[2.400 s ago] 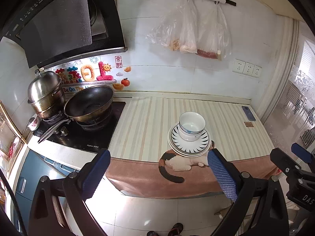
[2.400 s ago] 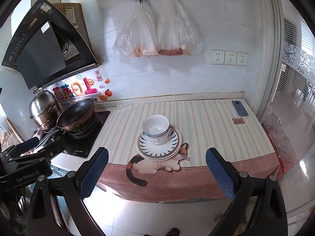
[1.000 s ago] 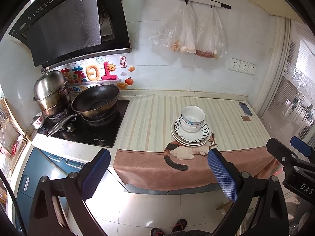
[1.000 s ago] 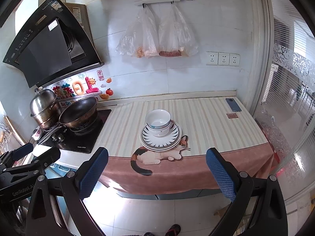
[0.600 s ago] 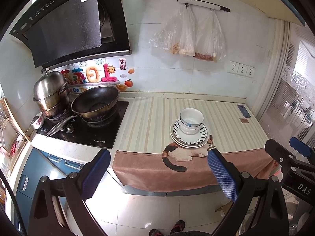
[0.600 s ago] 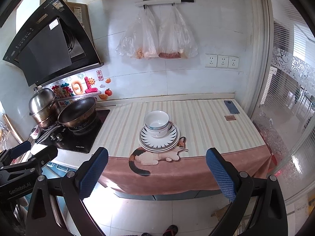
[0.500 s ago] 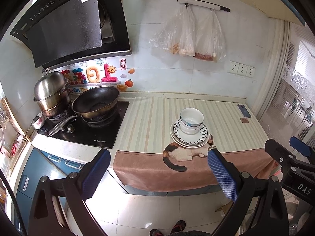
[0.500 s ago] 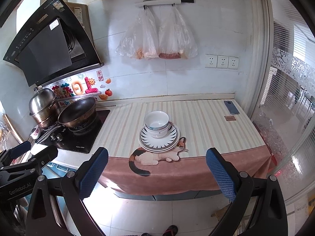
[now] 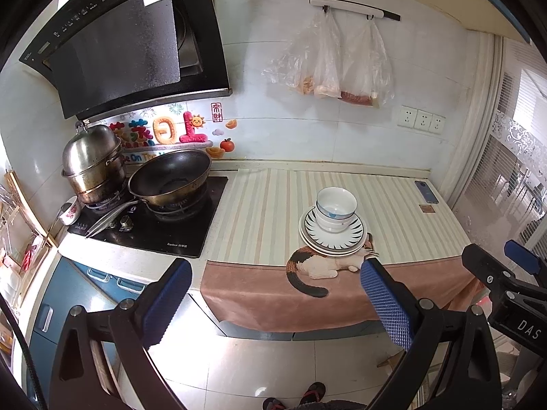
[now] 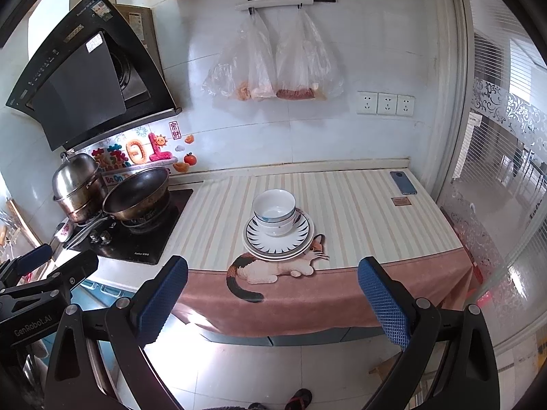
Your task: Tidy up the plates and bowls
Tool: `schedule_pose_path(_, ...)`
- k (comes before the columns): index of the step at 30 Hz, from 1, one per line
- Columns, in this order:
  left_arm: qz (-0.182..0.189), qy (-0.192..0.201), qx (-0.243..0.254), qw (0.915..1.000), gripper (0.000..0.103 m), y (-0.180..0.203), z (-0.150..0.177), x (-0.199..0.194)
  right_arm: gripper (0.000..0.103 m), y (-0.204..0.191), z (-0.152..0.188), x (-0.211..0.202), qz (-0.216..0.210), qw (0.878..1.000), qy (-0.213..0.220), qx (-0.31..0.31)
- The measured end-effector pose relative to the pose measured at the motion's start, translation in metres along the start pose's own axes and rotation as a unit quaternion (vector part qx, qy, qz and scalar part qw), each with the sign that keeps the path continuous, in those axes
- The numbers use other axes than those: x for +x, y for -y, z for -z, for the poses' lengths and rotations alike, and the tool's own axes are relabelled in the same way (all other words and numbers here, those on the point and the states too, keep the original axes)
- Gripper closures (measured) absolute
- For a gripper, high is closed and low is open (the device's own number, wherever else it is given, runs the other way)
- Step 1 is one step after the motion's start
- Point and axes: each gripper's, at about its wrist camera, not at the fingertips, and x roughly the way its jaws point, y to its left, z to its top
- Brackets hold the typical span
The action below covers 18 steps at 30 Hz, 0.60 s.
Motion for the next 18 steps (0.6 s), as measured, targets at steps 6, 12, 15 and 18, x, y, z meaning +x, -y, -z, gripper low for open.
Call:
schedule_pose_path(6, 0.005, 0.004, 0.005, 1.0000, 0.002, -0.0022, -0.0008, -0.0008, 0.001, -0.0004, 0.0011, -0.0015, 0.002, 1.000, 0.002, 0.002)
schedule_pose_path(12, 0.005, 0.005, 0.010, 0.9999, 0.002, -0.0002, -0.0001, -0.0019, 0.001, 0.0013, 0.0019, -0.0027, 0.006, 1.000, 0.004, 0.001)
schedule_pose_path(15, 0.005, 0.006, 0.012, 0.9999, 0.002, 0.0003, -0.0002, -0.0027, 0.001, 0.0025, 0.0017, -0.0027, 0.006, 1.000, 0.004, 0.002)
schedule_pose_path(18, 0.005, 0.005, 0.011, 0.9999, 0.002, 0.0010, -0.0001, -0.0033, 0.001, 0.0032, 0.0019, -0.0039, 0.006, 1.000, 0.005, 0.003)
